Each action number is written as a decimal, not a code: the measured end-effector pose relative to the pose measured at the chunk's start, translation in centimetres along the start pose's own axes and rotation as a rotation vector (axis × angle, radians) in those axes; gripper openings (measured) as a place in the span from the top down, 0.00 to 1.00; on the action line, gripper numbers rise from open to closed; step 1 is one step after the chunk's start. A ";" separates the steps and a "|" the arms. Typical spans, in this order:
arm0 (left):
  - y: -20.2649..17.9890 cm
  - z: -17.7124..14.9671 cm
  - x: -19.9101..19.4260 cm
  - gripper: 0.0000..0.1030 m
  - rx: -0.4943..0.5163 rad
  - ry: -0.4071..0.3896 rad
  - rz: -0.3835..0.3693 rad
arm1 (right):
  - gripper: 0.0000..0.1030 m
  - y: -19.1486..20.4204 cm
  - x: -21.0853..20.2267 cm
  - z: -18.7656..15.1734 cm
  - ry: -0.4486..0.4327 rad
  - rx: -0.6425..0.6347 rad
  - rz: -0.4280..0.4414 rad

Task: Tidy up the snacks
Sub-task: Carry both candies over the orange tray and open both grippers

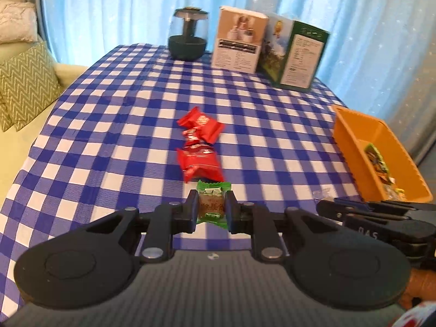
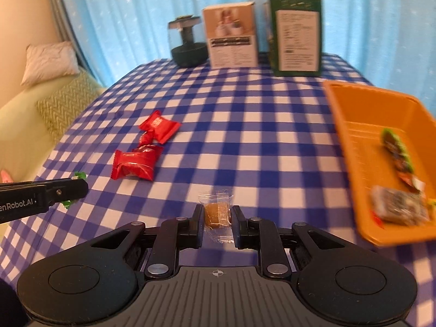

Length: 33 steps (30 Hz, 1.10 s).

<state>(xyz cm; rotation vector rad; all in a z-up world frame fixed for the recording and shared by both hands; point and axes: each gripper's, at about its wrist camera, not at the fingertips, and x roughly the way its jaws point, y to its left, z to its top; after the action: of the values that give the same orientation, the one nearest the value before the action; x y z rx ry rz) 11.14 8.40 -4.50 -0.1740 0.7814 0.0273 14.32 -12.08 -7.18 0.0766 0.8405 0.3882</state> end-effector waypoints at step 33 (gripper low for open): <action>-17.0 0.2 -3.5 0.82 0.238 0.006 -0.230 | 0.80 -12.4 -14.3 -0.8 -0.185 0.229 -0.168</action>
<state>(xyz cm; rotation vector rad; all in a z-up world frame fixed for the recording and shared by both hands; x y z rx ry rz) 10.30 -8.19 0.60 -0.0367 0.7605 -0.2829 8.88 -28.84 -0.20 0.2493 0.7000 0.1231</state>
